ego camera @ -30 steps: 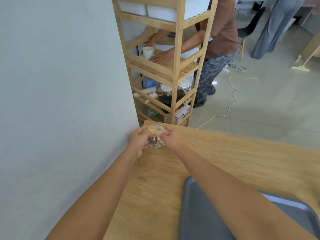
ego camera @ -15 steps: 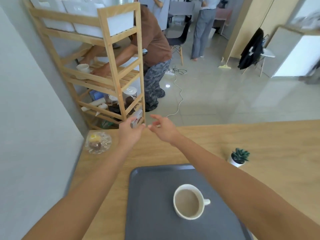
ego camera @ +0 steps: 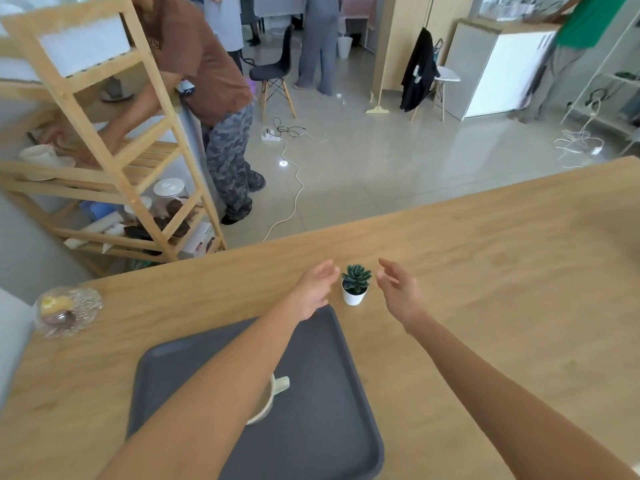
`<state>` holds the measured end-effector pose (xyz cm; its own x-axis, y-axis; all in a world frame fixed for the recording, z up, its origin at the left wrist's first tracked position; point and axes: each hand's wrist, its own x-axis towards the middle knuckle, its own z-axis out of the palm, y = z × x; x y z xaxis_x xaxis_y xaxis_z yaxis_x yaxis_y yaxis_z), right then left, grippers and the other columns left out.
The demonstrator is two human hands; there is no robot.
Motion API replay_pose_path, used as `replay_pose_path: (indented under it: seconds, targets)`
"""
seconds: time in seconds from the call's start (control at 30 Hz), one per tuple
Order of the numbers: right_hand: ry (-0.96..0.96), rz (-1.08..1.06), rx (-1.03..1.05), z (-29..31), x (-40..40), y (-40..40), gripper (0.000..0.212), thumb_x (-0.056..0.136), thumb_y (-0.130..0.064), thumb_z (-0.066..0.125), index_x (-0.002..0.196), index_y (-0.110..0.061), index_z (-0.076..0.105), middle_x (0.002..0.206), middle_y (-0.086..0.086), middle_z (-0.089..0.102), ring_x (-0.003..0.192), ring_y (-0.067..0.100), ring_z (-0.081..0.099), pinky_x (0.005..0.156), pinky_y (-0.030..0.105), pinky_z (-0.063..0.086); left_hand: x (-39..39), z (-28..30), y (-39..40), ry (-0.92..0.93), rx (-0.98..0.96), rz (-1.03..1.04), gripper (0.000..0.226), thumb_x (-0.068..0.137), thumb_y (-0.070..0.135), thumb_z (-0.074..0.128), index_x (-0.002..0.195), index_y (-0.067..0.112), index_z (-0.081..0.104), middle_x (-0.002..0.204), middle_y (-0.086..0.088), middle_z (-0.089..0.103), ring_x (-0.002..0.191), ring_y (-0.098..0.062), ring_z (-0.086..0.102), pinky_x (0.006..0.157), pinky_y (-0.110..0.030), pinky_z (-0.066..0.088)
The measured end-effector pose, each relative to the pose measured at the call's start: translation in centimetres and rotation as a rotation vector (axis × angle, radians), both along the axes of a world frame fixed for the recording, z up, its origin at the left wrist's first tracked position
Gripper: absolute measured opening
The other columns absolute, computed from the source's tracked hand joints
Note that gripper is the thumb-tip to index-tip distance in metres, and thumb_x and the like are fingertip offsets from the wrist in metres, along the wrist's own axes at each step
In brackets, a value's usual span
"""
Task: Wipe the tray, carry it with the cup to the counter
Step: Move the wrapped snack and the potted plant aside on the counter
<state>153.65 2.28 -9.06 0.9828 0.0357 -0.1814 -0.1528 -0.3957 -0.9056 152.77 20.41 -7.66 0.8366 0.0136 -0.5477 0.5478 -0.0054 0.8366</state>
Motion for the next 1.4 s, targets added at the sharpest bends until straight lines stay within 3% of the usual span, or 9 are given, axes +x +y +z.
replay_pose_path:
  seconds: [0.2, 0.27, 0.4, 0.53, 0.83, 1.0, 1.13, 1.3, 1.4]
  targets:
    - [0.113, 0.133, 0.28, -4.7, 0.0, 0.2, 0.053, 0.084, -0.059, 0.05, 0.135, -0.049, 0.041, 0.143, -0.008, 0.05, 0.131, 0.012, 0.047, 0.108, 0.047, 0.041, 0.0, -2.2, -2.3, 0.011, -0.083, -0.016, 0.045, 0.099, 0.032, 0.048, 0.144, 0.033, 0.038, 0.143, 0.003, 0.049, 0.133, -0.022, 0.044, 0.108, -0.043, 0.031]
    - [0.116, 0.126, 0.33, -4.5, 0.0, 0.4, 0.048, 0.088, -0.054, 0.049, 0.134, -0.046, 0.044, 0.141, -0.006, 0.051, 0.129, 0.013, 0.05, 0.105, 0.042, 0.045, 0.1, -2.3, -2.5, 0.002, -0.077, 0.004, 0.044, 0.1, 0.031, 0.047, 0.143, 0.032, 0.039, 0.143, 0.001, 0.051, 0.132, -0.023, 0.046, 0.108, -0.042, 0.032]
    - [0.11, 0.161, 0.4, -2.8, -0.1, 1.3, 0.036, 0.098, -0.032, 0.045, 0.134, -0.037, 0.046, 0.13, -0.001, 0.059, 0.118, 0.013, 0.059, 0.08, 0.018, 0.056, -0.5, -1.0, -1.7, -0.032, -0.062, 0.011, 0.045, 0.1, 0.031, 0.047, 0.144, 0.031, 0.039, 0.142, 0.001, 0.053, 0.131, -0.022, 0.049, 0.11, -0.042, 0.034]
    - [0.086, 0.211, 0.402, 0.1, 0.0, 4.3, 0.04, 0.098, -0.029, 0.046, 0.138, -0.028, 0.046, 0.117, -0.001, 0.065, 0.114, 0.022, 0.062, 0.087, 0.026, 0.054, -1.9, 2.0, 1.3, -0.103, -0.023, 0.057, 0.042, 0.099, 0.036, 0.048, 0.14, 0.035, 0.044, 0.138, 0.003, 0.057, 0.128, -0.021, 0.052, 0.105, -0.04, 0.038]
    - [0.076, 0.602, 0.318, 4.6, -2.8, 21.5, 0.034, 0.098, -0.035, 0.044, 0.131, -0.038, 0.052, 0.121, 0.006, 0.065, 0.113, 0.024, 0.062, 0.092, 0.029, 0.053, -11.1, 6.9, 16.3, -0.202, 0.028, 0.367, 0.043, 0.1, 0.037, 0.044, 0.143, 0.037, 0.039, 0.138, 0.001, 0.056, 0.125, -0.02, 0.053, 0.104, -0.039, 0.04]
    - [0.125, 0.783, 0.308, 4.3, -8.6, 33.1, 0.033, 0.099, -0.029, 0.042, 0.132, -0.028, 0.051, 0.119, -0.003, 0.064, 0.11, 0.016, 0.062, 0.085, 0.026, 0.054, -18.5, 5.5, 25.5, -0.213, 0.022, 0.604, 0.042, 0.1, 0.033, 0.045, 0.142, 0.031, 0.041, 0.131, 0.003, 0.056, 0.103, -0.013, 0.057, 0.103, -0.037, 0.04]
    - [0.181, 0.841, 0.268, 1.8, -12.8, 40.8, 0.04, 0.1, -0.029, 0.04, 0.139, -0.023, 0.046, 0.122, 0.001, 0.061, 0.095, 0.008, 0.059, 0.089, 0.031, 0.051, -23.1, 2.4, 32.0, -0.169, 0.038, 0.715, 0.04, 0.102, 0.032, 0.042, 0.142, 0.032, 0.041, 0.136, 0.003, 0.056, 0.122, -0.021, 0.056, 0.104, -0.037, 0.041]
    - [0.168, 0.874, 0.176, -2.5, -14.7, 46.7, 0.045, 0.098, -0.032, 0.04, 0.141, -0.021, 0.043, 0.105, -0.003, 0.056, 0.082, -0.002, 0.048, 0.083, 0.027, 0.043, -25.2, -0.5, 36.7, -0.109, -0.011, 0.759, 0.038, 0.102, 0.03, 0.041, 0.14, 0.032, 0.046, 0.129, 0.003, 0.063, 0.114, -0.018, 0.063, 0.075, -0.028, 0.05]
    - [0.149, 0.865, 0.145, -4.8, -14.4, 48.5, 0.051, 0.091, -0.04, 0.038, 0.139, -0.025, 0.044, 0.105, -0.002, 0.051, 0.082, -0.003, 0.044, 0.082, 0.028, 0.037, -25.1, -1.9, 38.1, -0.108, -0.032, 0.763, 0.038, 0.103, 0.027, 0.039, 0.14, 0.031, 0.047, 0.128, 0.003, 0.064, 0.111, -0.016, 0.064, 0.073, -0.028, 0.049]
